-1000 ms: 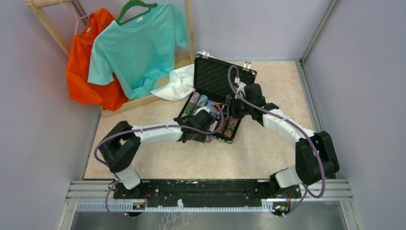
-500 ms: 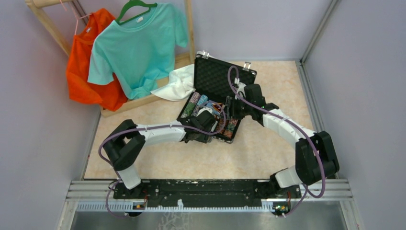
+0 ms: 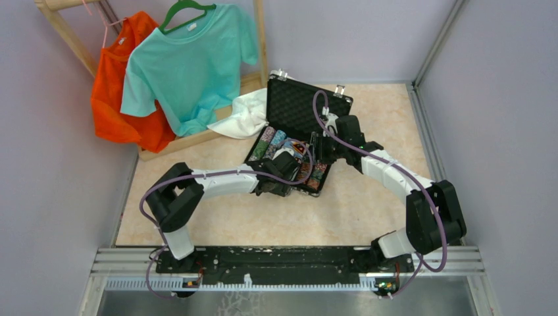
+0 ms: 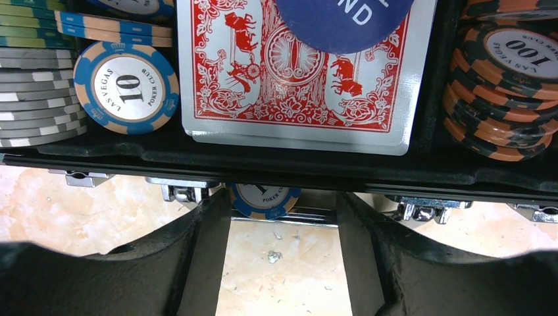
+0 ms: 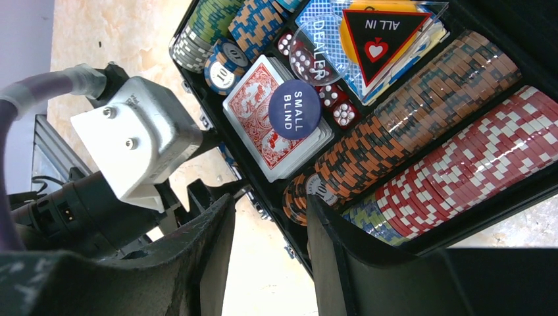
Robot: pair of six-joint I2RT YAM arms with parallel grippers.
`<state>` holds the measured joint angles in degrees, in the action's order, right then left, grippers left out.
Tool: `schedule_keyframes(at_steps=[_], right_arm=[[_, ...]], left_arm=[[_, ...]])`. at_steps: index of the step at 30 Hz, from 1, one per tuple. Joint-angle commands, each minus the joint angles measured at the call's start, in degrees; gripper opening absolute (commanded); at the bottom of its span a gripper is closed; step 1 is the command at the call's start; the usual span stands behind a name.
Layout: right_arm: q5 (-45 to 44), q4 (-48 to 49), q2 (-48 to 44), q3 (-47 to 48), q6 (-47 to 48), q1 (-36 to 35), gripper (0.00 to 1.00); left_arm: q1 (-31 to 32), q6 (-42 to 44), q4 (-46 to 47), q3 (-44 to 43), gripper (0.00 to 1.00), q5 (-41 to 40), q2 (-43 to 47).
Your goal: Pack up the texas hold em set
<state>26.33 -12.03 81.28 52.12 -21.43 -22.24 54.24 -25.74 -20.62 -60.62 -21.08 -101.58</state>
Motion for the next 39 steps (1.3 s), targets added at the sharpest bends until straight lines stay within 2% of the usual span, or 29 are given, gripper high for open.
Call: schedule_keyframes(at_steps=[1, 8, 14, 21, 39], right_arm=[[1.0, 1.6, -0.5, 0.4, 0.7, 0.5, 0.44], [0.6, 1.5, -0.4, 0.2, 1.0, 0.6, 0.44], [1.0, 2.0, 0.3, 0.3, 0.7, 0.7, 0.44], [0.9, 1.9, 0.2, 0.2, 0.7, 0.7, 0.44], [2.1, 2.7, 0.8, 0.0, 0.3, 0.7, 0.44]], left_arm=[[-0.4, -0.1, 1.2, -2.5, 0.65, 0.9, -4.0], [-0.4, -0.7, 0.2, -2.4, 0.61, -0.7, -5.2], [-0.6, -1.0, 0.4, -1.0, 0.51, -0.1, -4.9], [-0.5, -1.5, 0.6, -0.5, 0.44, 1.1, -3.7], [1.2, -2.2, -3.7, -2.0, 0.45, -2.3, 4.4]])
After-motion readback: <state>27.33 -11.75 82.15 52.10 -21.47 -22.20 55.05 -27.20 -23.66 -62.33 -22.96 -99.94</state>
